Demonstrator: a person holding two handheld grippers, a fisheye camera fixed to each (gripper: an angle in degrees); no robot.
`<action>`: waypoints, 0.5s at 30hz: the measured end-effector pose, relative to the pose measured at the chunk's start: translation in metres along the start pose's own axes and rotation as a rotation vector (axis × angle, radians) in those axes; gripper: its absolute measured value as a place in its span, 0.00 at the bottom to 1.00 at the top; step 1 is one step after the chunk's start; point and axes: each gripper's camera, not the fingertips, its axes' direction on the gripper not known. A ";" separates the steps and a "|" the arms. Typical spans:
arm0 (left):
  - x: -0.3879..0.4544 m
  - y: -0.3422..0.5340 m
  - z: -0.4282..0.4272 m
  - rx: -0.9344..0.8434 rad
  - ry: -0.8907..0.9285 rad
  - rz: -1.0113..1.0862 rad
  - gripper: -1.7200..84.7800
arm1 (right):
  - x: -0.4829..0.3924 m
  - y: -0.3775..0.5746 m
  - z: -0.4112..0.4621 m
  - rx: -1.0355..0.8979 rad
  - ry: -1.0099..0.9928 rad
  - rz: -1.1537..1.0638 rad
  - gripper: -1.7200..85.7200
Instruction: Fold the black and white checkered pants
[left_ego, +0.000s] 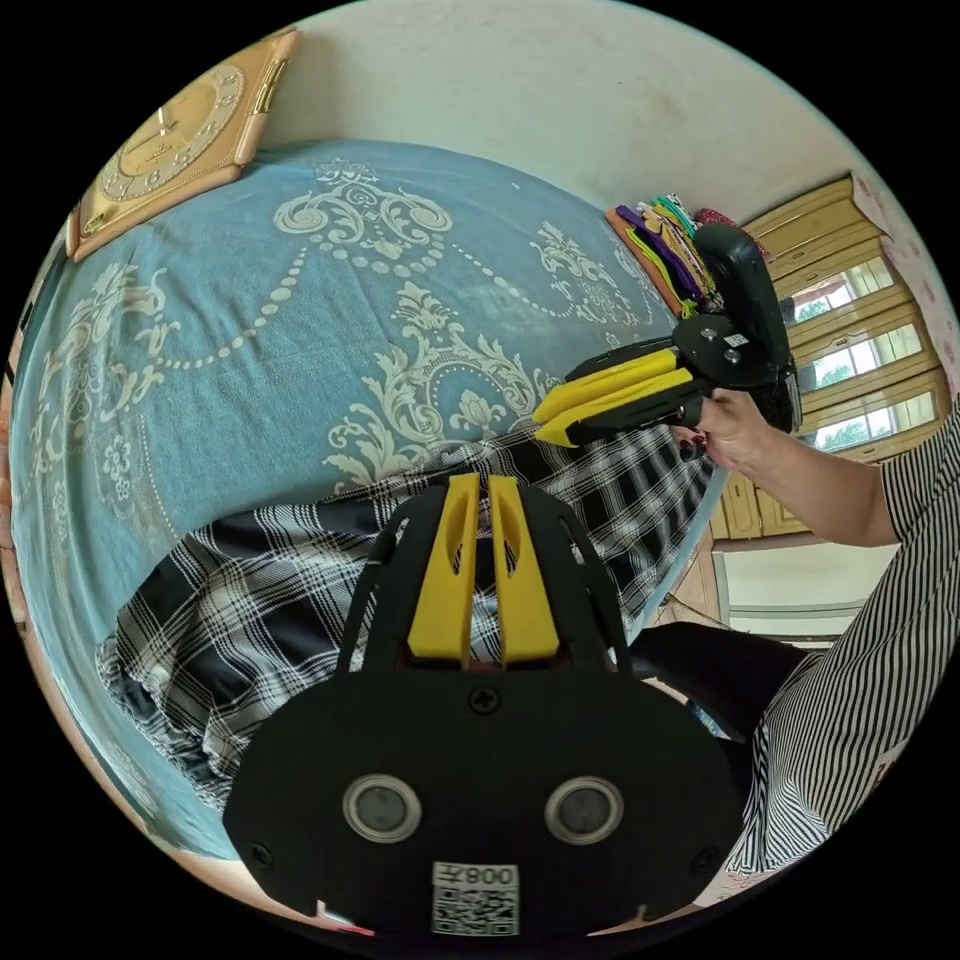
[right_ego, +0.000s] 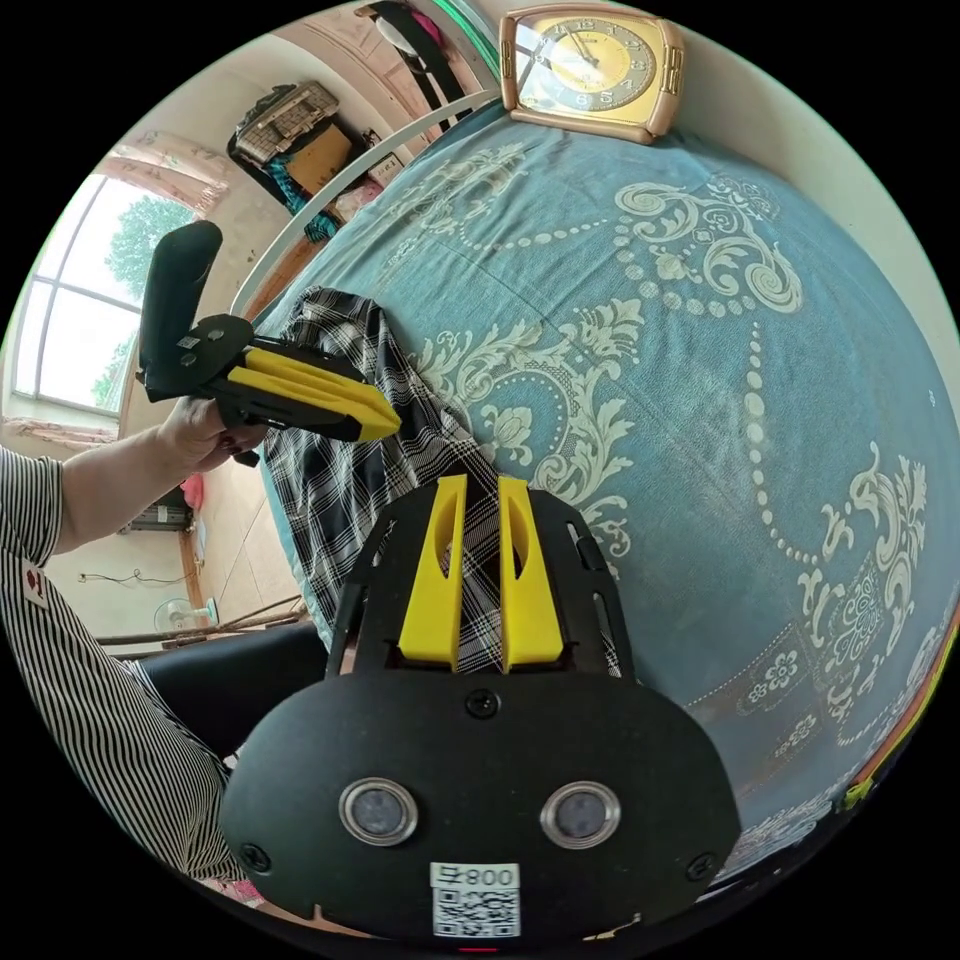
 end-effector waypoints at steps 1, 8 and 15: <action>-0.003 -0.008 0.000 -0.012 -0.011 0.000 0.05 | 0.003 -0.007 0.003 -0.004 -0.016 0.004 0.09; -0.008 -0.027 0.005 -0.130 0.011 0.006 0.05 | -0.003 -0.026 0.028 -0.046 -0.075 0.008 0.08; 0.007 -0.053 0.001 -0.124 0.130 0.108 0.05 | -0.006 -0.031 0.030 0.019 -0.067 0.069 0.07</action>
